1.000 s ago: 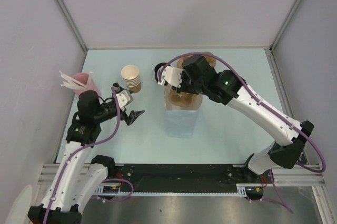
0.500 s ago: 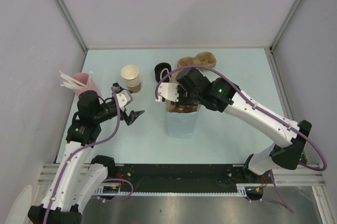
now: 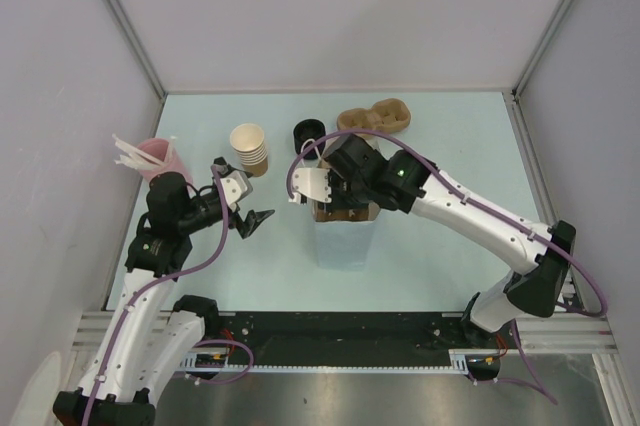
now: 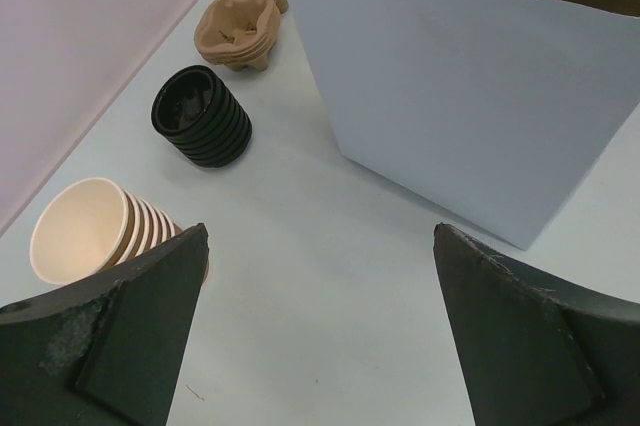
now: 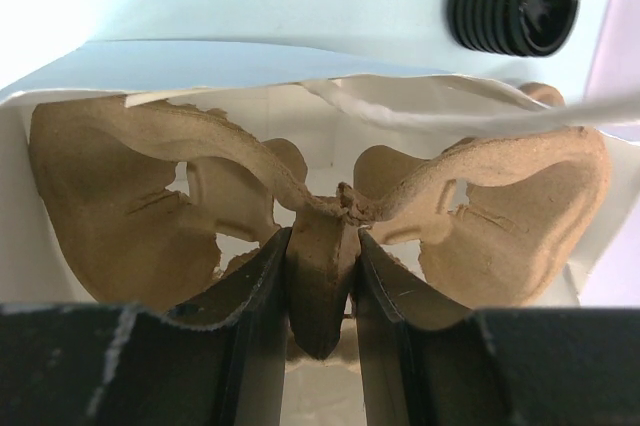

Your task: Pack the takeout coffee

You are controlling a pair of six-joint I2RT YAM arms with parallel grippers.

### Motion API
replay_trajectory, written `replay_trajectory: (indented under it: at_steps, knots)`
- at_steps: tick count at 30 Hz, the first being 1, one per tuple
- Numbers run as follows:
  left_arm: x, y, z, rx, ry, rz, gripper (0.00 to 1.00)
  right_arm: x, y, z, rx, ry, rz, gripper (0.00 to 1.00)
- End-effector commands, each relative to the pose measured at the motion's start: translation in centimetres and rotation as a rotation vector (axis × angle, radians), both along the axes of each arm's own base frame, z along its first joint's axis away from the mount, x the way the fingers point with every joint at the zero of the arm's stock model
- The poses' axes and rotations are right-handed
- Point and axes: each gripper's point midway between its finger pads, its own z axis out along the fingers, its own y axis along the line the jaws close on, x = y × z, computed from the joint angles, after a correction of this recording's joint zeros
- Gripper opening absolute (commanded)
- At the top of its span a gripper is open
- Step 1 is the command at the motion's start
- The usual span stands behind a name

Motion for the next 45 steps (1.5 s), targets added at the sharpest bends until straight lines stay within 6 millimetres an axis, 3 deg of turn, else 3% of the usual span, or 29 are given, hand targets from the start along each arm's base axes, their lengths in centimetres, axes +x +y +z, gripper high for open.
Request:
replay_trajectory:
  at_steps: [1,9,14,20,24,30,35,45]
  knots:
    - [0.1,0.0,0.7,-0.009,-0.032,-0.007,1.0,-0.8,0.6,-0.6,0.016,0.06,0.024,0.33]
    - [0.4,0.1,1.2,-0.013,-0.045,0.004,1.0,0.2,0.1,-1.4,0.049,0.179,-0.01,0.33]
    - [2.0,0.1,3.3,-0.027,-0.078,0.027,1.0,-0.5,-0.1,-0.9,0.059,0.238,0.005,0.33]
    - [2.8,-0.6,6.3,-0.038,-0.134,-0.017,1.0,-0.6,-0.3,-1.8,0.04,0.326,-0.008,0.32]
    - [2.1,-1.6,9.4,-0.111,-0.161,-0.063,1.0,-0.9,-0.3,-2.0,0.035,0.368,-0.009,0.33]
    - [0.7,-3.6,11.5,-0.248,-0.122,-0.196,1.0,-0.9,-0.6,-2.0,0.036,0.38,-0.028,0.32]
    - [1.2,-4.7,11.4,-0.275,-0.113,-0.208,1.0,-0.7,-0.6,-1.5,0.066,0.38,-0.034,0.32]
    - [1.1,-8.0,9.8,-0.282,-0.064,-0.29,1.0,-1.0,0.1,1.4,0.16,0.381,-0.006,0.32]
